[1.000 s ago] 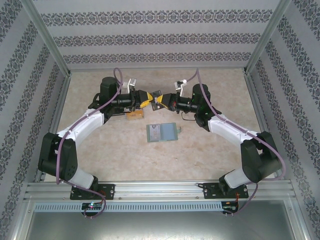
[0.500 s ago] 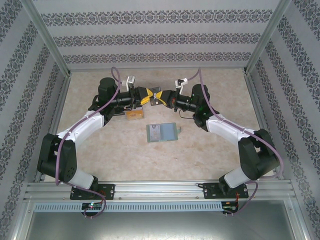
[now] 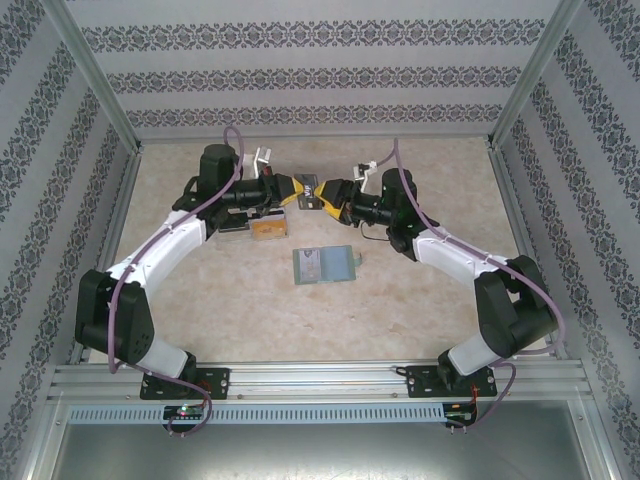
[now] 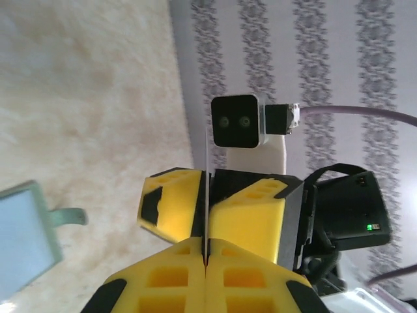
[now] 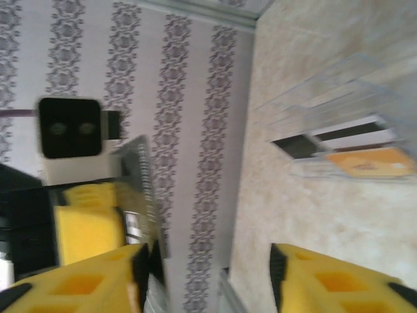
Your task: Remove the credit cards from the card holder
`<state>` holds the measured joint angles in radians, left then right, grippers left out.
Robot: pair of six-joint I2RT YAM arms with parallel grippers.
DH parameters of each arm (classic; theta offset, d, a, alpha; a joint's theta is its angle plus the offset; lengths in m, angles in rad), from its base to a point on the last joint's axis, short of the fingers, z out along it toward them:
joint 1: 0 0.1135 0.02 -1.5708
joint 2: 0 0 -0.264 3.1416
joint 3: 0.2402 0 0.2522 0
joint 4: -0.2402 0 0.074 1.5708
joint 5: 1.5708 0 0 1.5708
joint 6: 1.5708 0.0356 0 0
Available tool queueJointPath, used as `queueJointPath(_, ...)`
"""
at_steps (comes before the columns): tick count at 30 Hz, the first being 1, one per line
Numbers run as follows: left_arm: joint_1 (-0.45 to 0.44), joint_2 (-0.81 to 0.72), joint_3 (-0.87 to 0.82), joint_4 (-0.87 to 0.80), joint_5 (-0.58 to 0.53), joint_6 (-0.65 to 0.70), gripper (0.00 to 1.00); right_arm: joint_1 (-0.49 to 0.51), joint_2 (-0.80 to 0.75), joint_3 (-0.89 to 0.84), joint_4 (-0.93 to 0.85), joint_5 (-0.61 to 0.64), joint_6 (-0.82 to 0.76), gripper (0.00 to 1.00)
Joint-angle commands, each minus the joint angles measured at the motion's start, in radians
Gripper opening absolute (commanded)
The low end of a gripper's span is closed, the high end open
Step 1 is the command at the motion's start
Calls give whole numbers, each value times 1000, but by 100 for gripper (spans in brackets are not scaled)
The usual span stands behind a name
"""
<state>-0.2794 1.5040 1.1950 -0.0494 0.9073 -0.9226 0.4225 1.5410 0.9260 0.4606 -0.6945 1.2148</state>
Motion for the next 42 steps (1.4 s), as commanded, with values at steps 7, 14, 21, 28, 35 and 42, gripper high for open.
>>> queueJointPath(7, 43, 69, 330, -774, -471, 761, 0, -31, 37, 54, -413, 211, -308, 79)
queueJointPath(14, 46, 110, 400, -907, -720, 1125, 0, -36, 49, 80, -523, 307, -416, 98)
queueJointPath(21, 45, 186, 386, -914, -778, 1446, 0, -55, 67, 84, -527, 293, -442, 98)
queueJointPath(28, 68, 355, 535, -1075, -810, 1689, 0, -69, 49, 76, -534, 250, -456, 98)
queueJointPath(35, 116, 401, 582, -1104, -814, 1858, 0, -69, 9, 54, -543, 258, -449, 98)
queueJointPath(42, 177, 430, 637, -1166, -709, 1903, 0, -64, 3, 58, -569, 258, -430, 98)
